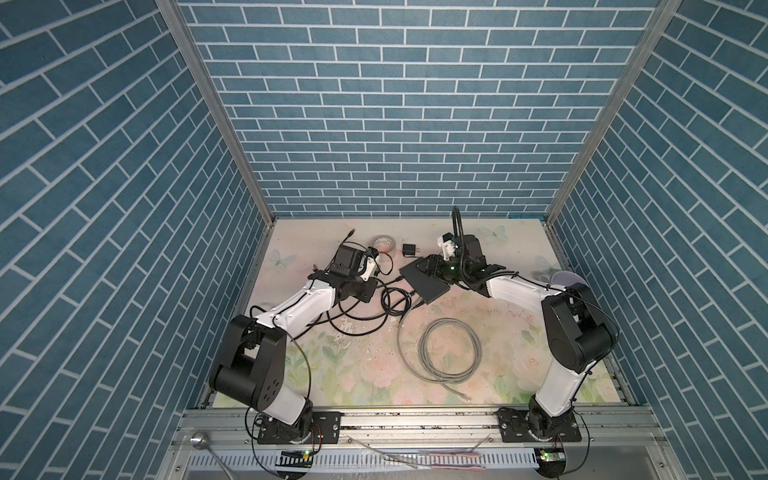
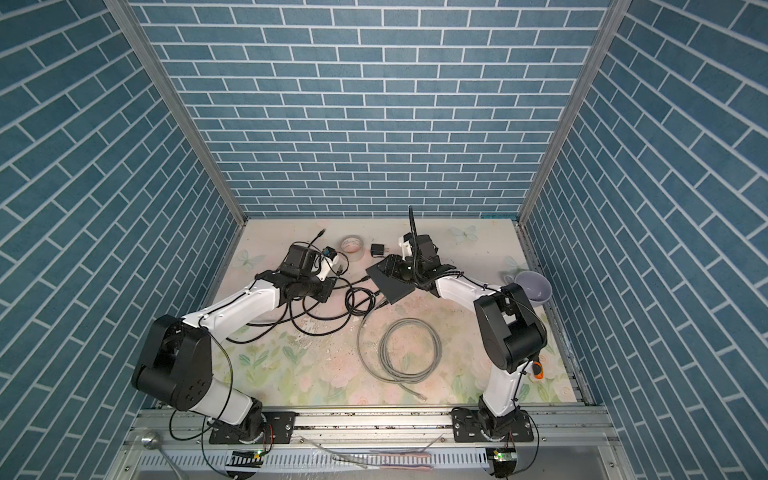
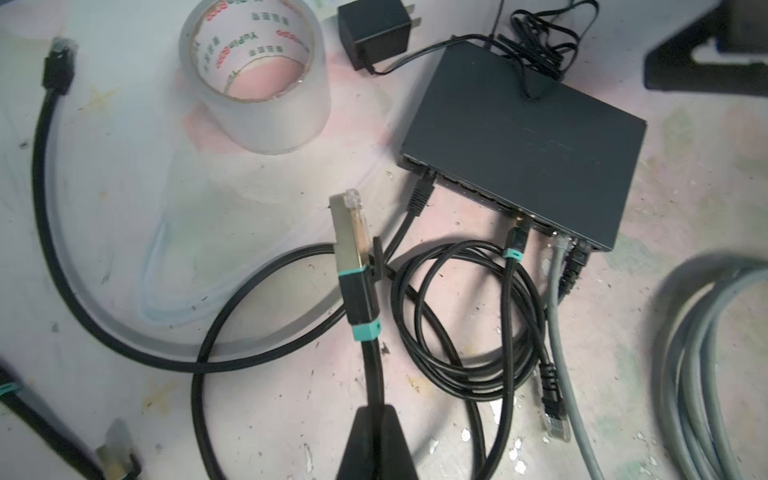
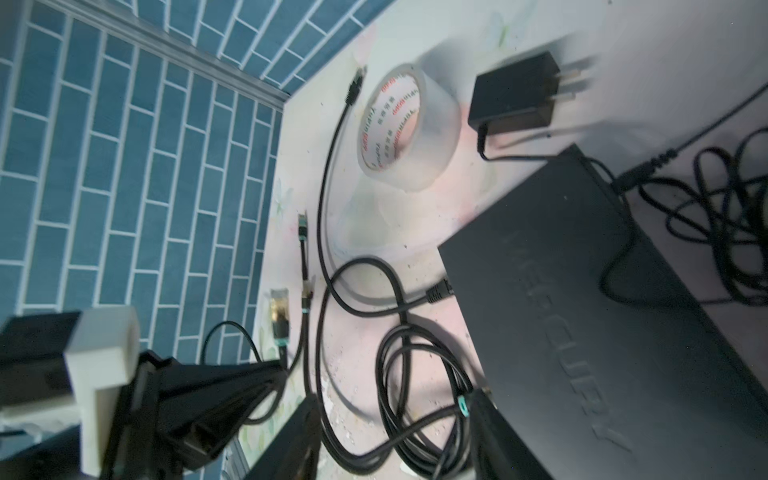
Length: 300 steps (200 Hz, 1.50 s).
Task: Insert the plug into the switch port
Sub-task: 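Bring the plug to the box ports with left gripper while right gripper approaches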
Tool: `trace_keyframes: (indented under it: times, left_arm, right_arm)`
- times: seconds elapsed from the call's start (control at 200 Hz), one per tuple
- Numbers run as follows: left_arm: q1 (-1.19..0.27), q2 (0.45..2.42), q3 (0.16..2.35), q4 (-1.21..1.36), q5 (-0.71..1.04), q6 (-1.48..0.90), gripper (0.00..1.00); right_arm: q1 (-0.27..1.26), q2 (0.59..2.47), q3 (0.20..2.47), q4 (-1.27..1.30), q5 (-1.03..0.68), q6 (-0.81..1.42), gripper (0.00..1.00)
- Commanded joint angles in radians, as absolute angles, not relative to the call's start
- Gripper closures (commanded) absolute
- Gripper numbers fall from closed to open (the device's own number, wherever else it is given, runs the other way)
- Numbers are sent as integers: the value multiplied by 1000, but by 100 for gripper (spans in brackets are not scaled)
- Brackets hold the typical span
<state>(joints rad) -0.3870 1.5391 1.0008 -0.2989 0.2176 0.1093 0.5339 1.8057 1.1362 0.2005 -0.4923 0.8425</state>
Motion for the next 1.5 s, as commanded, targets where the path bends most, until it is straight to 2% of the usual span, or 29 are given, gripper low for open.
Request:
trace_keyframes:
  times: [0.0, 0.175, 0.42, 0.925, 1.055, 1.27, 1.495]
  left_arm:
    - [-412, 1525, 983, -266, 296, 175, 100]
    - [-450, 1548, 1028, -349, 284, 228, 100]
    - [-457, 1539, 1026, -359, 313, 235, 100]
    - [-454, 1540, 1022, -364, 388, 239, 100]
    - [-454, 1539, 1031, -374, 404, 241, 100]
    - [-454, 1528, 1036, -395, 381, 251, 100]
    - [-449, 1531, 1049, -413, 364, 254, 100]
  right_arm:
    - [541, 1855, 1180, 394, -546, 986, 45]
    - [575, 1927, 1233, 453, -623, 1031, 46]
    - [612, 1959, 1237, 447, -664, 1020, 54]
    - [633, 1980, 1269, 289, -713, 909, 60]
    - [635, 1991, 1278, 289, -734, 909, 66]
    - [640, 1987, 1269, 316, -742, 951, 83]
    - [641, 1957, 1235, 290, -712, 1016, 92]
